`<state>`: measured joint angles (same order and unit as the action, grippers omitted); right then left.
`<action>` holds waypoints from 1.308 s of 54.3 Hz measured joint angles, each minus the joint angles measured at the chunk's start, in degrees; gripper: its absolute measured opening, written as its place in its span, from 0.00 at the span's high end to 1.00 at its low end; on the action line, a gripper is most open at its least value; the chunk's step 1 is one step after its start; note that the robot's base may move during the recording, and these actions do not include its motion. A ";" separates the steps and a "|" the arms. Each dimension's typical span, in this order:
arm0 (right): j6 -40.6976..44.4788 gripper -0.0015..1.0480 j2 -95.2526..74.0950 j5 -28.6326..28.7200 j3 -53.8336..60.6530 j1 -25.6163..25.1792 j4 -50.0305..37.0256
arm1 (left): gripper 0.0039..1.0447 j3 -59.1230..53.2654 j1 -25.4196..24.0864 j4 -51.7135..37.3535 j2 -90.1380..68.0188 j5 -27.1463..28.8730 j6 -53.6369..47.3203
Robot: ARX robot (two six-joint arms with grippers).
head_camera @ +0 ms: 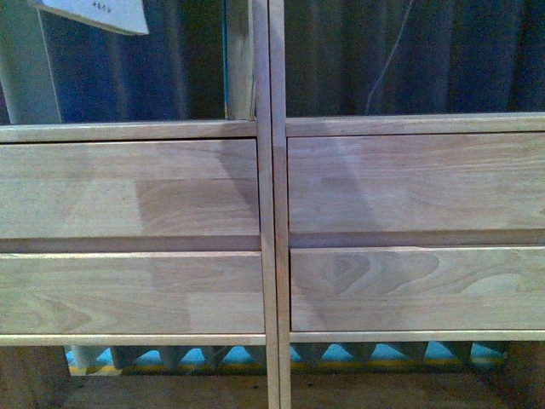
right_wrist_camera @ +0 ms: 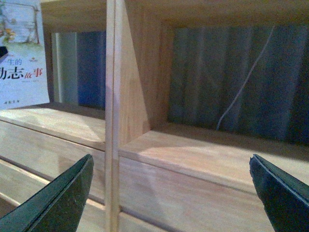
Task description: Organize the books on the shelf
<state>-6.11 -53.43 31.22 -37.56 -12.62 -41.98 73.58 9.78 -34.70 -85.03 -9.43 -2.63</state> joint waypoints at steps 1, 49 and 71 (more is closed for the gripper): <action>1.55 0.07 0.92 -0.26 0.79 0.02 -0.70 | 0.84 0.59 -0.50 0.09 -0.72 0.04 -0.76; 9.29 0.07 3.93 -1.42 3.37 0.02 -1.90 | 0.84 42.38 -5.49 10.27 -37.20 1.81 -12.35; 9.42 0.07 3.93 -1.42 3.37 0.02 -1.90 | 0.84 56.43 -4.52 11.65 -50.29 2.25 -15.67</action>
<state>3.31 -49.50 29.80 -34.20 -12.60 -43.88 130.02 5.26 -23.05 -135.33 -7.18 -18.31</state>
